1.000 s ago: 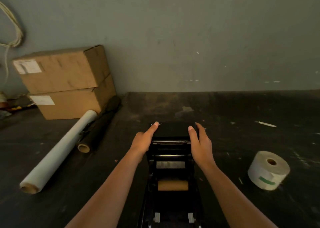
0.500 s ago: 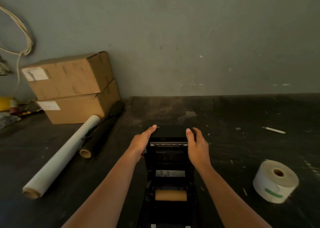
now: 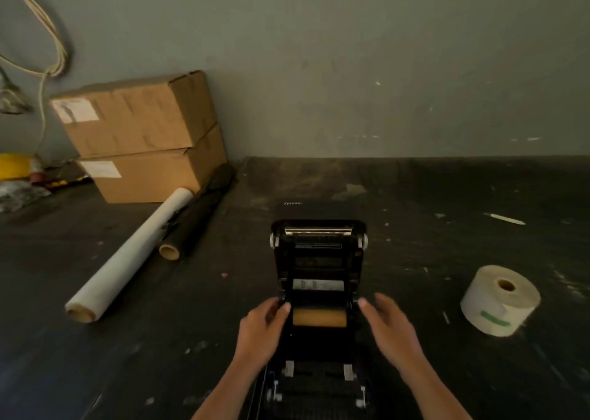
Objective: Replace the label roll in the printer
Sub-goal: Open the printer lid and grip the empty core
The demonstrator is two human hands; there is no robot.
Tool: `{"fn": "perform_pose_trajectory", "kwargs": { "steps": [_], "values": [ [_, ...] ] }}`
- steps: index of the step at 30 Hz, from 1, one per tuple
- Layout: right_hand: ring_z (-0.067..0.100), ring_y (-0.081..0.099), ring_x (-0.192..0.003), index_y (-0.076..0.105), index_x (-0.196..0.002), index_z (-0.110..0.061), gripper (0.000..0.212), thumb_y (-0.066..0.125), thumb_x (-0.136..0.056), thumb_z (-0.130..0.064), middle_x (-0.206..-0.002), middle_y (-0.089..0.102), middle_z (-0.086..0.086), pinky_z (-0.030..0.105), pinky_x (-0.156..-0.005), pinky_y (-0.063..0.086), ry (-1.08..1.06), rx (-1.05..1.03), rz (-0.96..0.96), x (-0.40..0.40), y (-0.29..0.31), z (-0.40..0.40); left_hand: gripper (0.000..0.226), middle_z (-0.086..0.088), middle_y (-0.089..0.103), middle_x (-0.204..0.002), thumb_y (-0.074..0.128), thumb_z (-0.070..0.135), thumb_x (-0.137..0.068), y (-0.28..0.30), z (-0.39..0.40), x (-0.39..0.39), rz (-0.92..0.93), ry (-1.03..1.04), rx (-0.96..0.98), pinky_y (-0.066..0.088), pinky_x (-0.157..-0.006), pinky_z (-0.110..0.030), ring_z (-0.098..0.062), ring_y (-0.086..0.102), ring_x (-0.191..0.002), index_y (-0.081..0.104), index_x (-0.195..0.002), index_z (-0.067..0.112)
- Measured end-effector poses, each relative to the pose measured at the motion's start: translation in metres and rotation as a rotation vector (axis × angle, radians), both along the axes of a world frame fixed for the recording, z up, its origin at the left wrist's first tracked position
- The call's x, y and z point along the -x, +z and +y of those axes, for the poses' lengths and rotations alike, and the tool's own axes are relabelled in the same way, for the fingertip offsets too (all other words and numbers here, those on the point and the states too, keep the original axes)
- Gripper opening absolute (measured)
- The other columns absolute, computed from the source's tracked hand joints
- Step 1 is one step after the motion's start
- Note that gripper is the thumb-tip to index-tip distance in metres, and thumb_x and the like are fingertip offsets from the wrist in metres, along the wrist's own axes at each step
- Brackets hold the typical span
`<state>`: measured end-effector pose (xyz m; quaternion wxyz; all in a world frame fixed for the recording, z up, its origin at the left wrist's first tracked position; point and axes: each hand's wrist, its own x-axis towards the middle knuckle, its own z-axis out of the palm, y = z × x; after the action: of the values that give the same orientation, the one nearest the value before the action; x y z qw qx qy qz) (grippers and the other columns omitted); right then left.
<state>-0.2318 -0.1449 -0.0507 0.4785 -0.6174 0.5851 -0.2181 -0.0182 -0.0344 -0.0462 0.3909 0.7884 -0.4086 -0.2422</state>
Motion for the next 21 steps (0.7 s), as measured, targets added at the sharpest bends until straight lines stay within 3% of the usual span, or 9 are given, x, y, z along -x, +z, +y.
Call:
{"fn": "perform_pose_trajectory", "kwargs": {
  "steps": [2,4,7,12,15,17,19,21],
  "values": [
    [0.020,0.042,-0.133,0.035,-0.146,-0.024,0.068,0.049,-0.089,-0.059,-0.148,0.043,0.001,0.038,-0.108,0.036,0.092,-0.004,0.079,-0.003,-0.010,0.014,0.026,0.024,0.062,-0.089,0.055,0.037,-0.093,-0.008,0.004,0.008,-0.091,-0.048,0.023,0.039,-0.064,0.002,0.014,0.060,-0.082,0.065,-0.116,0.026],
    [0.020,0.041,-0.134,0.035,-0.146,-0.023,0.064,0.047,-0.092,-0.054,-0.148,0.043,0.002,0.040,-0.111,0.035,0.147,0.042,0.109,-0.006,-0.013,0.024,0.030,0.020,0.062,-0.110,0.054,0.033,-0.095,-0.014,0.004,0.012,-0.180,-0.091,0.042,0.038,-0.078,0.002,0.005,0.059,-0.101,0.063,-0.122,0.023],
    [0.023,0.032,-0.140,0.033,-0.147,-0.024,0.056,0.045,-0.096,-0.044,-0.154,0.032,0.005,0.040,-0.113,0.032,0.179,0.142,0.161,-0.012,-0.012,0.030,0.038,0.003,0.052,-0.139,0.051,0.031,-0.097,-0.019,0.001,0.014,-0.228,-0.136,0.002,0.040,-0.098,-0.016,-0.009,0.054,-0.120,0.056,-0.132,0.019],
    [0.025,0.034,-0.140,0.041,-0.143,-0.024,0.045,0.046,-0.099,-0.032,-0.154,0.032,0.009,0.037,-0.112,0.035,0.191,0.279,0.191,-0.018,-0.016,0.039,0.036,-0.003,0.050,-0.142,0.049,0.025,-0.098,-0.015,-0.001,0.020,-0.244,-0.127,0.012,0.046,-0.101,-0.029,-0.013,0.056,-0.118,0.057,-0.132,0.017],
    [0.024,0.034,-0.140,0.046,-0.141,-0.020,0.043,0.048,-0.098,-0.028,-0.154,0.034,0.011,0.037,-0.112,0.033,0.168,0.363,0.226,-0.020,-0.015,0.039,0.035,-0.002,0.054,-0.137,0.049,0.022,-0.098,-0.011,-0.002,0.023,-0.249,-0.113,0.033,0.048,-0.098,-0.031,-0.014,0.058,-0.114,0.058,-0.130,0.014],
    [0.023,0.033,-0.140,0.047,-0.140,-0.019,0.043,0.050,-0.097,-0.027,-0.155,0.031,0.008,0.040,-0.113,0.034,0.184,0.406,0.269,-0.021,-0.010,0.038,0.032,-0.001,0.059,-0.128,0.050,0.020,-0.097,-0.009,-0.003,0.024,-0.247,-0.110,0.050,0.049,-0.092,-0.023,-0.011,0.061,-0.105,0.061,-0.126,0.013],
    [0.023,0.032,-0.141,0.043,-0.142,-0.020,0.046,0.051,-0.097,-0.026,-0.156,0.030,0.008,0.042,-0.113,0.033,0.204,0.411,0.254,-0.022,-0.004,0.040,0.026,0.000,0.065,-0.111,0.050,0.019,-0.097,-0.004,-0.002,0.024,-0.255,-0.109,0.070,0.047,-0.075,-0.010,-0.004,0.061,-0.087,0.065,-0.117,0.013],
    [0.022,0.031,-0.141,0.041,-0.143,-0.020,0.048,0.053,-0.096,-0.021,-0.154,0.033,0.007,0.041,-0.114,0.032,0.215,0.448,0.197,-0.020,0.003,0.043,0.015,0.002,0.064,-0.086,0.049,0.018,-0.098,0.006,-0.001,0.024,-0.257,-0.098,0.099,0.042,-0.058,-0.007,-0.001,0.057,-0.066,0.065,-0.096,0.018]
  ]
}}
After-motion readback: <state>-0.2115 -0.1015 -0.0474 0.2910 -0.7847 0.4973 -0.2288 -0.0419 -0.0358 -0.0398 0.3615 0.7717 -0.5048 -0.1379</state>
